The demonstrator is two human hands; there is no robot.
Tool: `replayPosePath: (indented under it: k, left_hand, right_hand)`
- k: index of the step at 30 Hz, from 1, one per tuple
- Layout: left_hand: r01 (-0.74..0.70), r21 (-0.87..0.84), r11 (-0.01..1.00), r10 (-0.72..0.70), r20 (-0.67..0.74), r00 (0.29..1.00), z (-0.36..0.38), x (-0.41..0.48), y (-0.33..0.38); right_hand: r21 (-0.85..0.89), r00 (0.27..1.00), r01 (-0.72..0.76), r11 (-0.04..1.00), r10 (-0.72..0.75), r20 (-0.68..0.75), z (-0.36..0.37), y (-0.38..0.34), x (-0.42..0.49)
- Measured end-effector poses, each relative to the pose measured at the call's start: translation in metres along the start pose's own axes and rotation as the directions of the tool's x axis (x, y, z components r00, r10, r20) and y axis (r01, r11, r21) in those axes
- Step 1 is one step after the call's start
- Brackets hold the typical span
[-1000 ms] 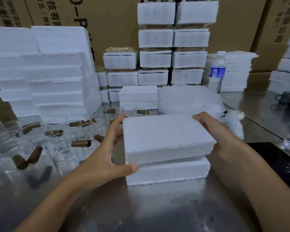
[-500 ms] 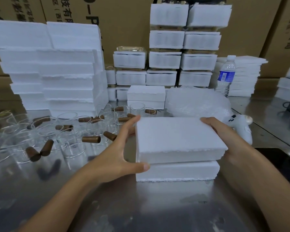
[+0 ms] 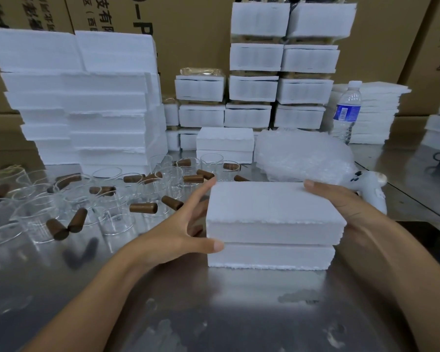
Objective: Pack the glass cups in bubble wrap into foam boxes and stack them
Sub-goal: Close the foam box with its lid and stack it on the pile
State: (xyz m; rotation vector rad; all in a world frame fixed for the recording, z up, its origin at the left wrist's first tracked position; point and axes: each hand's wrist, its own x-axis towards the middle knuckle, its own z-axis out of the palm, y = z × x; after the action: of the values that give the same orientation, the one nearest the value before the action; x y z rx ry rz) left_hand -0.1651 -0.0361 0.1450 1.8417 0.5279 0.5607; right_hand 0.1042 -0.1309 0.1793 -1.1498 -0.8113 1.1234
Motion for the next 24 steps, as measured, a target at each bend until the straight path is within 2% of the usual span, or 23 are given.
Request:
replayPosePath:
  k: [2,7,15,20,24]
  left_hand:
    - [0.001,0.003,1.0,-0.001,-0.004,1.0,-0.001,0.0,-0.001]
    - [0.0,0.03,1.0,0.0,-0.007,1.0,-0.002,0.001,-0.001]
    - [-0.009,0.059,0.998,0.009,-0.006,1.0,0.001,0.001,0.002]
    - [-0.024,-0.056,0.998,0.021,-0.042,0.999,0.006,-0.004,0.009]
    - [0.0,-0.133,0.991,-0.016,-0.118,0.993,0.011,0.0,0.007]
  right_hand:
    - [-0.009,1.0,-0.003,1.0,0.003,0.014,0.002,0.001,0.0]
    - [-0.047,0.999,0.01,0.999,-0.012,-0.051,0.002,0.002,0.002]
    - [-0.092,0.999,-0.032,0.995,0.029,-0.033,0.001,-0.004,-0.004]
    - [-0.121,0.99,-0.061,0.991,0.075,0.119,0.001,-0.012,-0.012]
    - [-0.183,0.991,-0.058,0.981,0.079,0.107,0.001,-0.008,-0.009]
